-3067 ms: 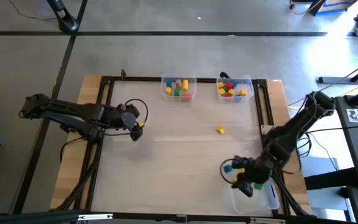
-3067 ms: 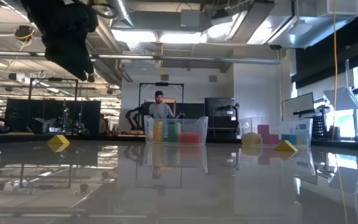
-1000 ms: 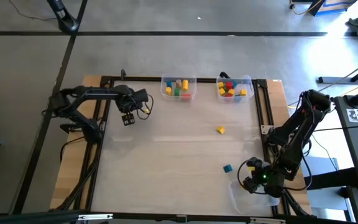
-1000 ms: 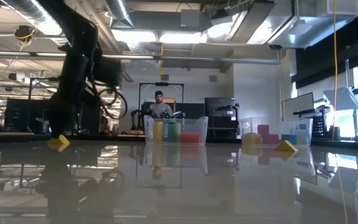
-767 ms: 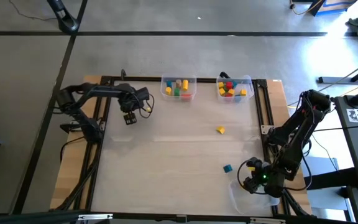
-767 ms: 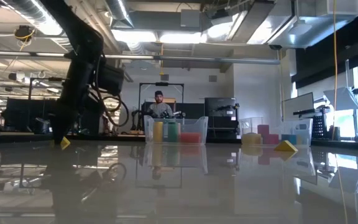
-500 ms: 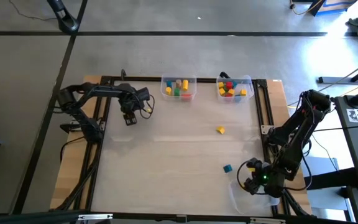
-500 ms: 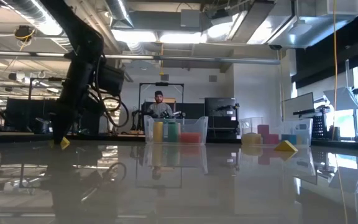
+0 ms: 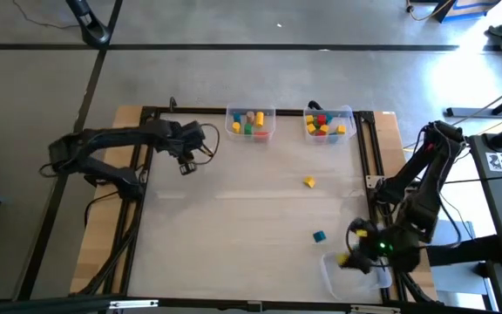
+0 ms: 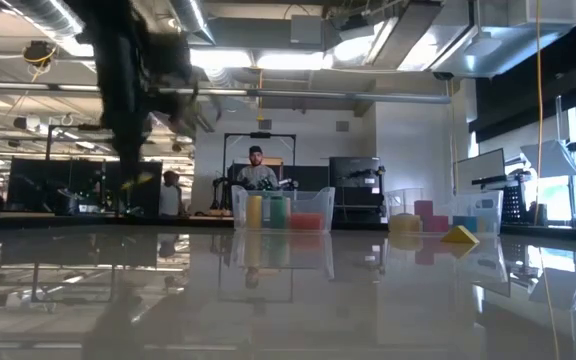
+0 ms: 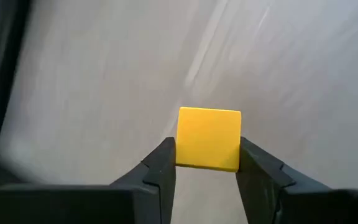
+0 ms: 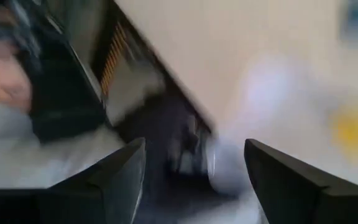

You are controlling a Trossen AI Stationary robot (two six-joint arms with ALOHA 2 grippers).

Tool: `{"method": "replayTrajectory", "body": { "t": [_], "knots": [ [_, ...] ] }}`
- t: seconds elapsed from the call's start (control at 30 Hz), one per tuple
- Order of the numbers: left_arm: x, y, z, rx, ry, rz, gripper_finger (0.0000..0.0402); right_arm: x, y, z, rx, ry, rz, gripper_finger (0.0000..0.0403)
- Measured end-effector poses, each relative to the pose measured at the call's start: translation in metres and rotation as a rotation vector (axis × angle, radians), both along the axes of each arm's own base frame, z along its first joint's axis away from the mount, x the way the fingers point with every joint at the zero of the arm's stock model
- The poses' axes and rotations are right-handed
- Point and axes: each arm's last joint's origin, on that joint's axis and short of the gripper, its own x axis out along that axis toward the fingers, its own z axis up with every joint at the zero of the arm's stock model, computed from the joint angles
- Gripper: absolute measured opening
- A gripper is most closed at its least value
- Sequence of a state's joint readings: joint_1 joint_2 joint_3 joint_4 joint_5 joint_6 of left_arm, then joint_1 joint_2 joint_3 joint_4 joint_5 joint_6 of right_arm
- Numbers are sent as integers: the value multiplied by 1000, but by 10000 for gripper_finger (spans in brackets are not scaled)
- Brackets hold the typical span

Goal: Sort blocks by size
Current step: Put the yellow block into the bottom transparent bin

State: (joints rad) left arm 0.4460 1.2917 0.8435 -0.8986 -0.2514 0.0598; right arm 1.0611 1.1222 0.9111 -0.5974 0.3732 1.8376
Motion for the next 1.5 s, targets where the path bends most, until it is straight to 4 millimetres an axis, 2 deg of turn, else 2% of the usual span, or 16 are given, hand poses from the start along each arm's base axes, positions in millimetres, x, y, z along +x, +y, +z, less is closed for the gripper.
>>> {"method": "replayTrajectory", "body": {
  "t": [0.13,0.3,0.4,0.53,0.73,0.93,1.07,1.2,1.33,1.5],
  "knots": [
    [11,-18,30,-34,-344,-54,120,21,-16,0,-346,-219,2,273],
    [26,-38,58,-156,-709,-162,120,51,-36,-5,-785,-312,55,273],
    [37,-47,65,-197,-824,-202,122,71,-48,-7,-989,-317,50,273],
    [49,-59,65,-264,-877,-290,123,101,-66,-10,-1188,-307,90,272],
    [63,-79,62,-327,-906,-368,124,141,-83,-11,-1315,-386,211,272],
    [73,-98,58,-392,-920,-402,124,169,-83,-5,-1410,-655,361,272],
    [77,-113,54,-446,-909,-462,125,183,-83,-5,-1499,-768,402,272],
    [80,-125,53,-470,-920,-503,125,194,-87,-6,-1471,-862,373,272],
    [85,-134,51,-493,-932,-518,125,203,-89,-13,-1494,-882,363,272],
    [87,-140,46,-508,-909,-527,125,210,-86,-15,-1574,-828,490,272]
  ]
}}
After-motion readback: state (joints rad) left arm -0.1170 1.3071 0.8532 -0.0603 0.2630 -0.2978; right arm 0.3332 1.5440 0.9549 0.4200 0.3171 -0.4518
